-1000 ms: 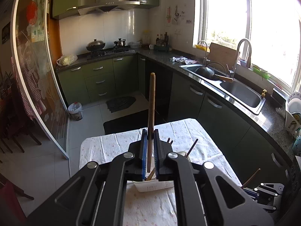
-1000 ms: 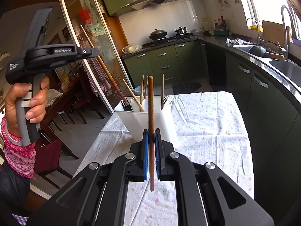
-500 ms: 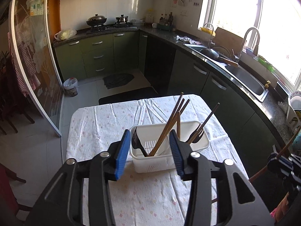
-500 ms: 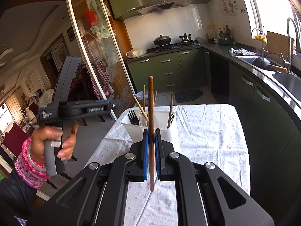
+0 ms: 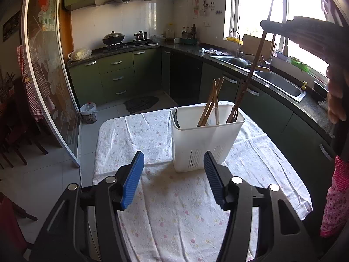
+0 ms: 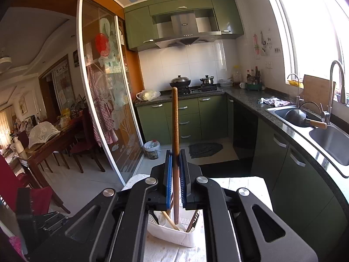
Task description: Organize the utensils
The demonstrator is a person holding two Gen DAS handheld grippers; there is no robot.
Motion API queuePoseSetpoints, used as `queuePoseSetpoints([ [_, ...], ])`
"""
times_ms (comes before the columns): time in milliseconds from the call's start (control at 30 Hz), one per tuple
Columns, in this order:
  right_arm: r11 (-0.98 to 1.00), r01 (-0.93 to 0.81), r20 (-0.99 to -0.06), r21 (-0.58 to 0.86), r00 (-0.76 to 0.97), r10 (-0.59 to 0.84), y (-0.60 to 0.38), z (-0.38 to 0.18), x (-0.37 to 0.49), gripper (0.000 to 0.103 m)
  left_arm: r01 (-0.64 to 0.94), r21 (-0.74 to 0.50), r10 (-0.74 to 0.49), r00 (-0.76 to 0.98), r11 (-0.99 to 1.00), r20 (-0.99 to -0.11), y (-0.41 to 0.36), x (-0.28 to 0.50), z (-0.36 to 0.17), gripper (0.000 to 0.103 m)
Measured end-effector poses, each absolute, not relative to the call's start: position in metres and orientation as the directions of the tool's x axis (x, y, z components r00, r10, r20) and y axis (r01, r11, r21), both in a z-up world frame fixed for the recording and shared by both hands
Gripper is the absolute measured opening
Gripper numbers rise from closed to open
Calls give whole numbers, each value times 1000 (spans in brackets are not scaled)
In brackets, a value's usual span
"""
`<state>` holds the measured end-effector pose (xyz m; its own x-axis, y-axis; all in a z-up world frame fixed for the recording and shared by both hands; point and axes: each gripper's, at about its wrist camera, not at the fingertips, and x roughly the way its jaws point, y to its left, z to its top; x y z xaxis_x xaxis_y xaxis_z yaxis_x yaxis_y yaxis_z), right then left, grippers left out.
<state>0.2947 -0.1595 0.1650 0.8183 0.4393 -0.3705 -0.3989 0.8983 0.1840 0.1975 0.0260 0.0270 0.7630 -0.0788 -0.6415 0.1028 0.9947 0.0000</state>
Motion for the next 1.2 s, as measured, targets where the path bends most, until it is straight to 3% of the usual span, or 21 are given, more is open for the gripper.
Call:
queuePoseSetpoints([
  [167, 910, -366, -440, 193, 797, 414, -145, 129, 327, 7, 86, -44, -94, 769, 995, -632, 36, 179, 20, 59],
  [367, 918, -368, -486, 147, 782, 391, -129, 90, 341, 7, 79, -65, -102, 794, 995, -599, 32, 153, 8, 71],
  [500, 923, -366, -516, 117, 772, 371, -119, 69, 346, 7, 42, -47, -61, 841, 998, -538, 25, 133, 7, 85],
  [667, 923, -370, -554, 104, 749, 363, -114, 45, 352, 9, -3, -88, -42, 863, 996, -503, 34, 123, 5, 90],
  [767, 925, -363, -541, 113, 758, 363, -119, 45, 344, 27, -9, -112, -49, 858, 994, -511, 39, 124, 3, 90],
  [900, 920, -367, -477, 137, 790, 385, -138, 65, 315, 29, -22, -93, -29, 860, 995, -510, 38, 122, 2, 91],
  [967, 913, -379, -445, 151, 799, 405, -151, 75, 294, 39, -21, -81, -22, 865, 996, -502, 37, 120, 2, 92],
  [1100, 902, -395, -402, 176, 807, 432, -174, 77, 245, 47, -13, -57, -16, 880, 998, -475, 30, 116, 6, 94],
  [1200, 907, -392, -403, 156, 813, 420, -184, 62, 214, 64, 4, -36, -20, 886, 999, -464, 21, 117, 6, 94],
])
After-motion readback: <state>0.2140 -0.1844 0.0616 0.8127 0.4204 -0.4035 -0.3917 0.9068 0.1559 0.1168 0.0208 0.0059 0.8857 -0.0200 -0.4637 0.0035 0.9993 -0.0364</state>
